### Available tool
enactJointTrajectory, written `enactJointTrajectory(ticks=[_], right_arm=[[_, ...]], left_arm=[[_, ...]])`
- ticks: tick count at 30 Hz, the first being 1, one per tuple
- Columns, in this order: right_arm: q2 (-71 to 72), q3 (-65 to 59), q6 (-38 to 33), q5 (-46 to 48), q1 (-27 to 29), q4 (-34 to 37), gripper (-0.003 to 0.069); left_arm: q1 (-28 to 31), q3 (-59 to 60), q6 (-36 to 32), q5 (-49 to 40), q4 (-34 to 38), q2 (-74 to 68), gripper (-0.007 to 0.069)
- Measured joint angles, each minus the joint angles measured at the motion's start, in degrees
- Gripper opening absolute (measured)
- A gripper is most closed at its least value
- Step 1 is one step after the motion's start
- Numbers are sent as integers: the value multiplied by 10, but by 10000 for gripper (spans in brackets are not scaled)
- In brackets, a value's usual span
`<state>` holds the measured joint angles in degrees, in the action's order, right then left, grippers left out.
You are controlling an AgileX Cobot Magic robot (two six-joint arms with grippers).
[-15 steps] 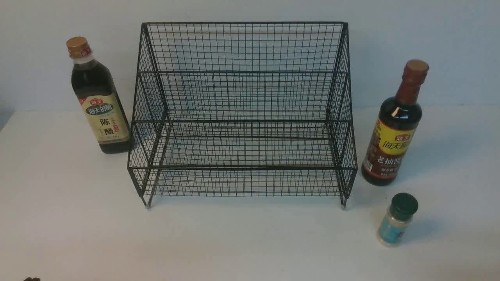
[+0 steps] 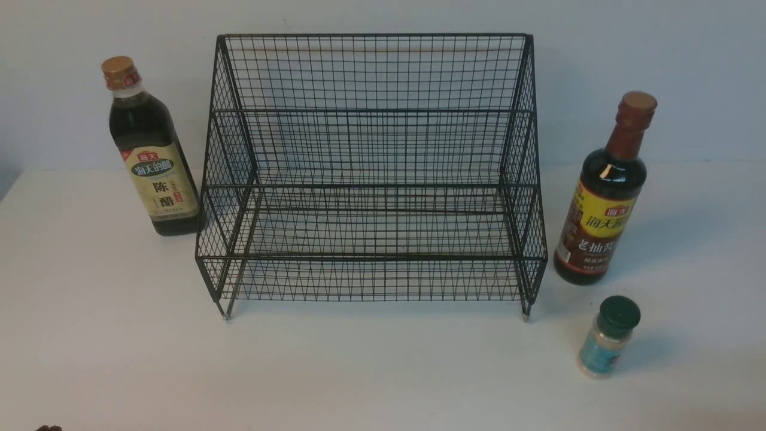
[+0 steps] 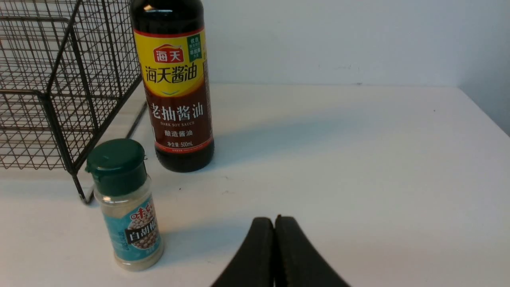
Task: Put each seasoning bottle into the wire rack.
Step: Use the left arm to grab the condiment bottle closest to it
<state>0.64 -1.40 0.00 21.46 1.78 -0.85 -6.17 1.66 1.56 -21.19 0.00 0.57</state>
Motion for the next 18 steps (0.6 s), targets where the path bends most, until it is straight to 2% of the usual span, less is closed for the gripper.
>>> enactJointTrajectory(ticks=[14, 18], right_arm=[[0, 0, 0, 0, 0, 0, -13], [0, 0, 0, 0, 0, -1, -13]], left_arm=[[0, 0, 5, 8, 7, 0, -5], [0, 1, 27, 89, 62, 0, -5]])
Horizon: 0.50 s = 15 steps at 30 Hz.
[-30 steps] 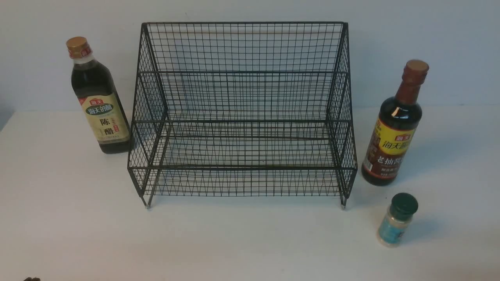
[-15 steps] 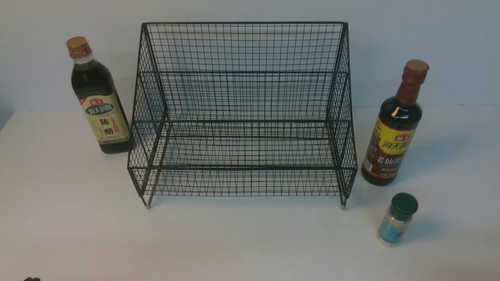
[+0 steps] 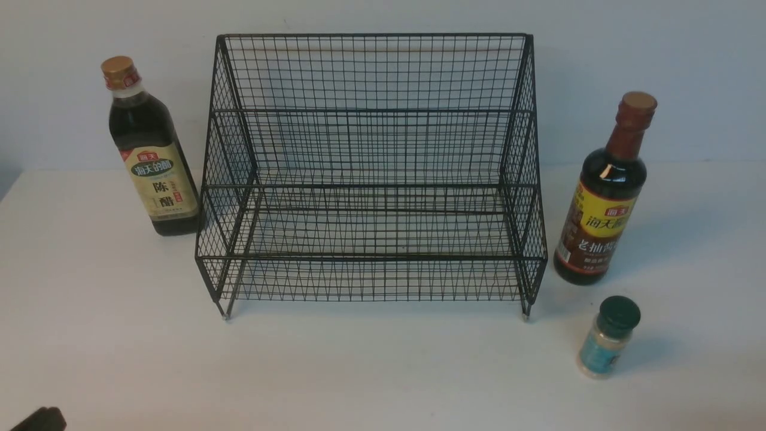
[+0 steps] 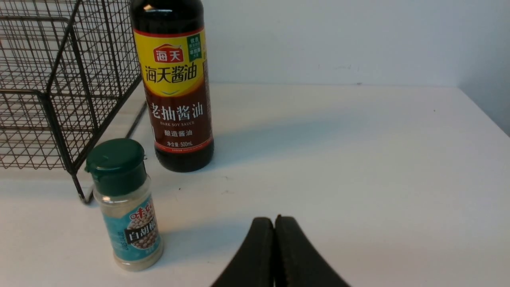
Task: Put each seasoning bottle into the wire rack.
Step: Use the left arm to grab the condiment bottle closest to it
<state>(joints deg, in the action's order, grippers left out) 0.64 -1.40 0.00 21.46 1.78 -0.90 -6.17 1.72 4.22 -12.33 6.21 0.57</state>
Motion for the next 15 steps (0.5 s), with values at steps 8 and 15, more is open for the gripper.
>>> enactJointTrajectory(ticks=[8, 15], right_arm=[[0, 0, 0, 0, 0, 0, -13], [0, 0, 0, 0, 0, 1, -13]], left_arm=[[0, 0, -7, 375, 31, -16, -5], [0, -87, -70, 456, 60, -221, -5]])
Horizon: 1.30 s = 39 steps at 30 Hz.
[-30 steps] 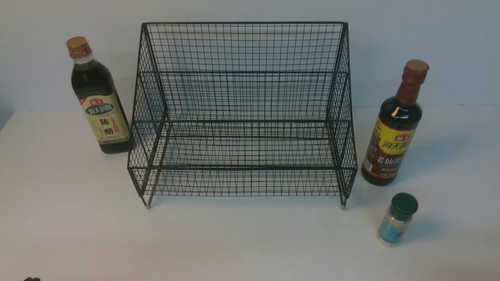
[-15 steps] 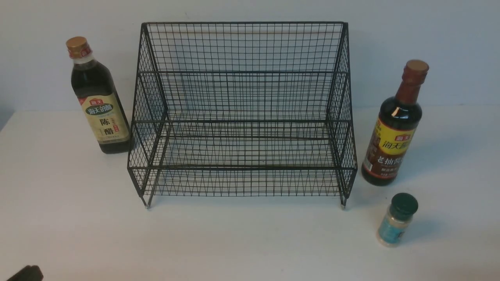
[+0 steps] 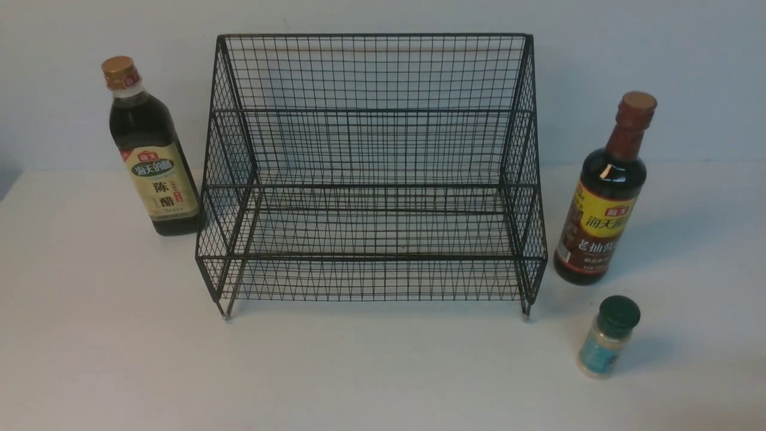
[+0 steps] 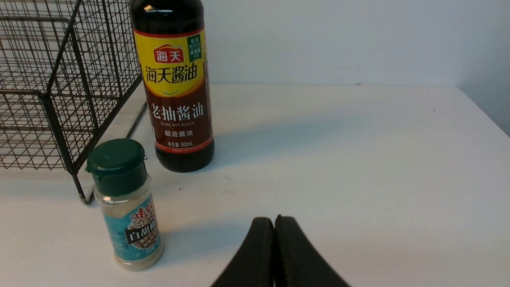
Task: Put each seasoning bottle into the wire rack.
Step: Use the left arm to grab the condiment bottle closest to it
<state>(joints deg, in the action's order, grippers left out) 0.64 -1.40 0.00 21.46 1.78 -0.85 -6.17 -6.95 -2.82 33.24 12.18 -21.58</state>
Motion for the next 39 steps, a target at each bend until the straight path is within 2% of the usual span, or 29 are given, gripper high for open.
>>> enactJointTrajectory(ticks=[9, 16, 18, 23, 25, 29, 32, 36, 39], right_arm=[[0, 0, 0, 0, 0, 0, -13], [0, 0, 0, 0, 0, 0, -13], [0, 0, 0, 0, 0, 0, -13], [0, 0, 0, 0, 0, 0, -13], [0, 0, 0, 0, 0, 0, -13], [0, 0, 0, 0, 0, 0, -13], [0, 0, 0, 0, 0, 0, -13], [0, 0, 0, 0, 0, 0, -13], [0, 0, 0, 0, 0, 0, -13]], left_arm=[[0, -160, -27, 104, 7, -374, -5], [1, -259, -29, 117, 11, -526, -4], [5, -279, -29, 105, 12, -540, -4], [51, -366, -30, -9, 10, -555, -1], [81, -405, -30, -77, -4, -555, -1], [101, -446, -27, -156, -41, -555, -1], [97, -452, -27, -178, -71, -556, 0], [86, -452, -27, -174, -109, -574, 42], [83, -453, -27, -146, -130, -614, 137]])
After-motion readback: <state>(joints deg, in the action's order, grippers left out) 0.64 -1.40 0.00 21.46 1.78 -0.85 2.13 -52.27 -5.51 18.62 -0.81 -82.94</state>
